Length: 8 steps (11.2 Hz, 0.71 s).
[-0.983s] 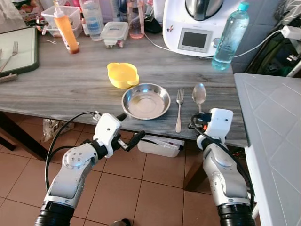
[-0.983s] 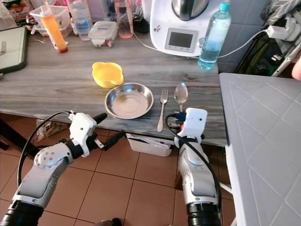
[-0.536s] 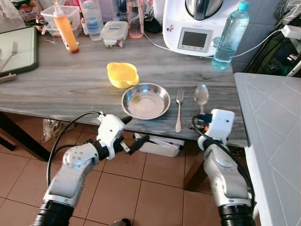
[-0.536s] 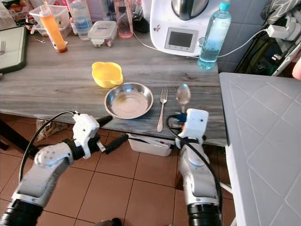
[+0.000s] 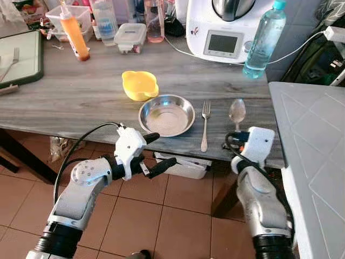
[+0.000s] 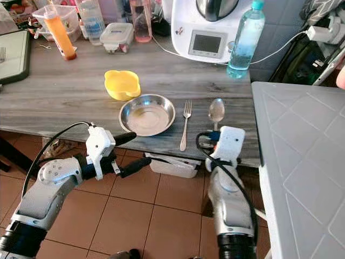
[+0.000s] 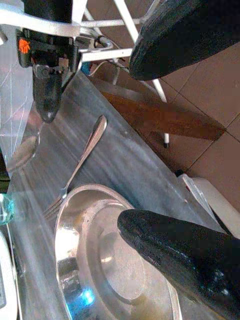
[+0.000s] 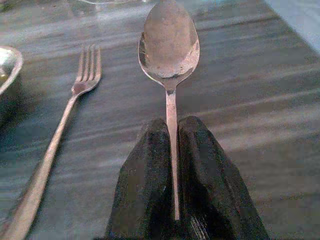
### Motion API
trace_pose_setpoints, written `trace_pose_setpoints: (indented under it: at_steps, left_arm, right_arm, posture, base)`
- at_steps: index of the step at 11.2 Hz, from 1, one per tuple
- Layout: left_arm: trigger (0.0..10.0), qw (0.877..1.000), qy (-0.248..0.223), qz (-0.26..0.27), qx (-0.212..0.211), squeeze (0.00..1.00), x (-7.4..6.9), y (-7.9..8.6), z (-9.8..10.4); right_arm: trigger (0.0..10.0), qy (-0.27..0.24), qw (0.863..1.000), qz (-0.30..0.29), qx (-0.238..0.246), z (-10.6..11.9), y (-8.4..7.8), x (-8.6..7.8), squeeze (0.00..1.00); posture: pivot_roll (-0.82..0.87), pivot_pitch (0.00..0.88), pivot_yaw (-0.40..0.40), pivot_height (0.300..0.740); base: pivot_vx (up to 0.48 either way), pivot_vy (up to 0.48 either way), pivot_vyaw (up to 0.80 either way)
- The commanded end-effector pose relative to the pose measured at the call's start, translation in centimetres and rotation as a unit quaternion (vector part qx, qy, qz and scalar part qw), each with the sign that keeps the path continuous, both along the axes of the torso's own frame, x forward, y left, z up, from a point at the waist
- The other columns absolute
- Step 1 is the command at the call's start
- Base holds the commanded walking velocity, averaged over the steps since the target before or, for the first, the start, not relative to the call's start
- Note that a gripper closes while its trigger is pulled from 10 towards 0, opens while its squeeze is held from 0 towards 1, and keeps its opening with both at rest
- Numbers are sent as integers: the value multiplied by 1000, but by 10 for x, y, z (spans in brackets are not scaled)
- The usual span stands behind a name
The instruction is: Setting the table
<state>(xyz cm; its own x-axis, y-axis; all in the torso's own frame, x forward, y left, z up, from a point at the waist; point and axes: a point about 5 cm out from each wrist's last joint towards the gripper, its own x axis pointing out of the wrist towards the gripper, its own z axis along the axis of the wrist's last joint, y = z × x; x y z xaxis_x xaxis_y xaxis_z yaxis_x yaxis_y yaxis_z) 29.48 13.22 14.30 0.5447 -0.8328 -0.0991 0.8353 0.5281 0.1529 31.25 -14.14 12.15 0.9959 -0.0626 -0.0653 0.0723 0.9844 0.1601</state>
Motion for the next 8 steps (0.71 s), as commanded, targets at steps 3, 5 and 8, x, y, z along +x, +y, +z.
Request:
trace_pose_setpoints:
  at_steps: [3,5,8]
  left_arm:
    - [10000,1000,-1,-5,-1,0,0,-2,4]
    - [10000,1000,2,-5,-5,0,-1,-4,4]
    - [10000,1000,-5,0,-15,0,-2,-7,5]
  right_arm:
    - [10000,7,1000,18,3,-1,8,4,0]
    - [10000,11,1000,15,11,-1,5,8,0]
    - [10000,9,1000,11,10,0,2,14,0]
  posture:
    - [134,162,24,740]
    - [134,159,20,740]
    - [133,156,21,740]
  base:
    - [0,0,0]
    - [0,0,0]
    - [0,0,0]
